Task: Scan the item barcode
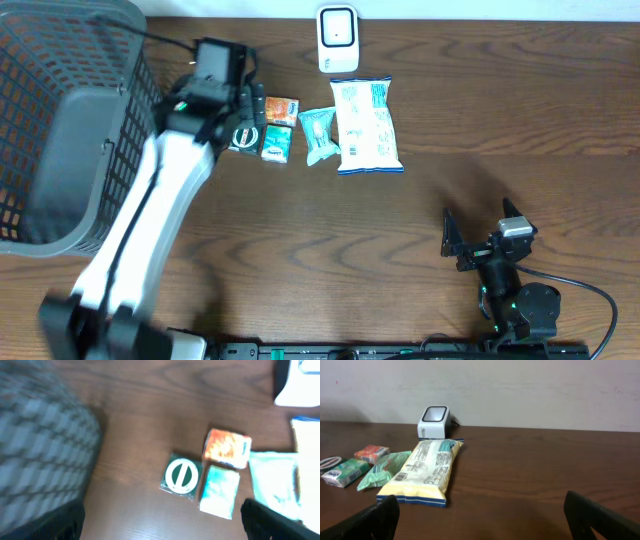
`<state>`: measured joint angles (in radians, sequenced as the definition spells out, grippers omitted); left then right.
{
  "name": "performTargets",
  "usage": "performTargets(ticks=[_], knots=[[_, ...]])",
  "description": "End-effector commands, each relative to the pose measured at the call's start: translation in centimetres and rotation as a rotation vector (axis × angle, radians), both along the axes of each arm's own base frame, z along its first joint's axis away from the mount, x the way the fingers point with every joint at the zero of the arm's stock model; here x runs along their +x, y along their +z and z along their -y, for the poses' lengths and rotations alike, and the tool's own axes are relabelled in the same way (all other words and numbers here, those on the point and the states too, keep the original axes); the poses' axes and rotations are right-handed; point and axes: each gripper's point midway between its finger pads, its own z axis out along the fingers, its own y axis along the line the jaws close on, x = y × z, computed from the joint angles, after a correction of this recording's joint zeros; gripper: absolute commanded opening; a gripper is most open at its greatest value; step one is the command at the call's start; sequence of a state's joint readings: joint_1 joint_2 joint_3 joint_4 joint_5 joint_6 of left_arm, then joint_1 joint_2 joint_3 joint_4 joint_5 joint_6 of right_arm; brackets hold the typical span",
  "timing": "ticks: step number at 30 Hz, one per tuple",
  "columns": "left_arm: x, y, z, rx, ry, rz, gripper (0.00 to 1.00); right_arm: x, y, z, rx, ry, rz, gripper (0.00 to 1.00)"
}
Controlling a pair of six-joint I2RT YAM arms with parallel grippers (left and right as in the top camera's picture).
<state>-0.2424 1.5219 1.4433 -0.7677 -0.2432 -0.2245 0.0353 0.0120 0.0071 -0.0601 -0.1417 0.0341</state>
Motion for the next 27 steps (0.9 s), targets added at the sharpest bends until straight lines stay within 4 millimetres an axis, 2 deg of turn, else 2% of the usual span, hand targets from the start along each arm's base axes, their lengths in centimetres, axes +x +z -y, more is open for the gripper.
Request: performTargets(ticks=[1, 4, 7, 13, 16, 21, 27], knots=[[-3.3, 3.2, -1.2, -0.049, 0.078, 0.035, 0.98, -0.1, 0.0, -0.2, 0.006, 0.012, -0.001, 0.99], [-7.5, 3.9, -2.2, -0.075, 0.134, -0.017, 0.98, -0.1, -0.1, -0.2, 0.006, 0.012, -0.002, 0.99], [-11.1, 3.7, -3.1, -0.075, 0.176, -0.093, 0.98, -0.1, -0.1, -0.2, 0.006, 0.012, -0.002, 0.99], [-16.0, 2.0, -4.3, -0.047, 0.239, -0.261, 0.98, -0.1, -0.1, -0.2, 0.006, 0.012, -0.002, 0.99], [-17.1, 0.7, -4.6, -0.032, 0.264, -0.32, 0.98, -0.1, 0.0, -0.2, 0.006, 0.012, -0.001, 0.99], [-17.9, -1.1, -4.8, -0.023, 0.295, -0.369, 0.98, -0.1, -0.1, -0.2, 0.006, 0.012, -0.002, 0.99], [-18.3, -1.6, -4.6, -0.036, 0.306, -0.39, 0.98, -0.1, -0.1, -0.2, 0.006, 0.012, -0.002, 0.99]])
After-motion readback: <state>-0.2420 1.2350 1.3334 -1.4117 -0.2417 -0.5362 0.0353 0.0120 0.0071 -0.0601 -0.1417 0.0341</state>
